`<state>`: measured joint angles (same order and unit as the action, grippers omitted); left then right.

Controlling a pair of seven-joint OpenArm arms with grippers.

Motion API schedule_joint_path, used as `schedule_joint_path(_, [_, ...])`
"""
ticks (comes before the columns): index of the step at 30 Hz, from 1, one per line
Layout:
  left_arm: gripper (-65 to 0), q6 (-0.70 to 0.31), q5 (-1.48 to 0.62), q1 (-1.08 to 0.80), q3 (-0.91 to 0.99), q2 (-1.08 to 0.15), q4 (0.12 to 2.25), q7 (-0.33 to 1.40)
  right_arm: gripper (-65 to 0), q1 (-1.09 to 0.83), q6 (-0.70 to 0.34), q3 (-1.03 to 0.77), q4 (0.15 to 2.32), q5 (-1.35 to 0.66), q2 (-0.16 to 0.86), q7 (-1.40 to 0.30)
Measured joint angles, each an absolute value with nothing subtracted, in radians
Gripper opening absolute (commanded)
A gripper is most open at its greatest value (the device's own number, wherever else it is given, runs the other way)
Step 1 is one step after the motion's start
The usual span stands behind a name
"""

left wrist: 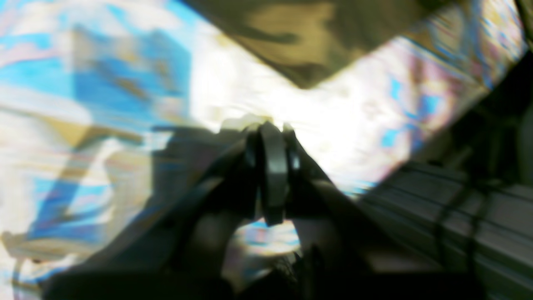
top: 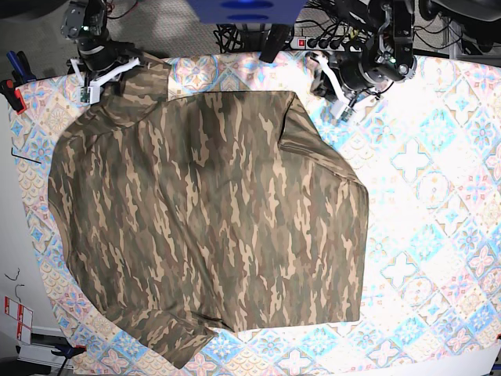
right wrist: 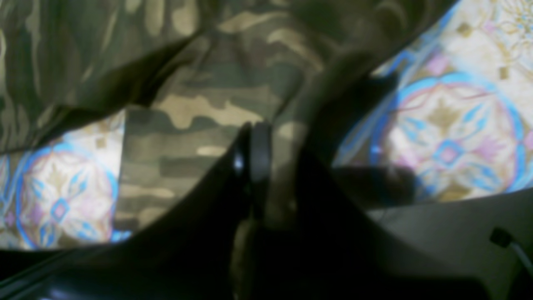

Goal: Fold the T-shirt properly

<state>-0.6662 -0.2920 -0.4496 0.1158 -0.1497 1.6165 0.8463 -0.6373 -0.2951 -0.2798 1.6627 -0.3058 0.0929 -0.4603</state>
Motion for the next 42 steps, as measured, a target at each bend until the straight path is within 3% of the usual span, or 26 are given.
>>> schedule_joint_path(9, [-63.6, -0.661, -0.271, -0.474, 0.176, -0.150, 1.688, 0.865, -64.4, -0.635, -0.295, -0.276, 1.663, -0.299, 0.091, -0.460])
schedule_joint_path(16, [-45.1, -0.663, -0.282, -0.499, 0.172, -0.134, 1.870, 0.860, -64.4, -0.632, -0.295, -0.276, 1.655, -0.299, 0.091, -0.465])
schedule_joint_path(23, [-32.0, -0.662, -0.262, -0.453, 0.098, -0.083, 1.892, 0.873, -64.4, -0.633, -0.295, -0.276, 1.655, -0.299, 0.097, -0.466])
schedule_joint_path(34, [-30.9, -0.652, -0.230, -0.349, -0.024, -0.086, 1.891, 0.865, -64.4, -0.631, -0.295, -0.275, 1.653, -0.299, 0.095, -0.465])
schedule_joint_path(42, [-30.9, -0.460, 0.088, -0.319, -0.187, -0.086, 1.891, 0.860, -64.3, -0.632, -0.295, -0.275, 1.652, -0.299, 0.094, -0.465])
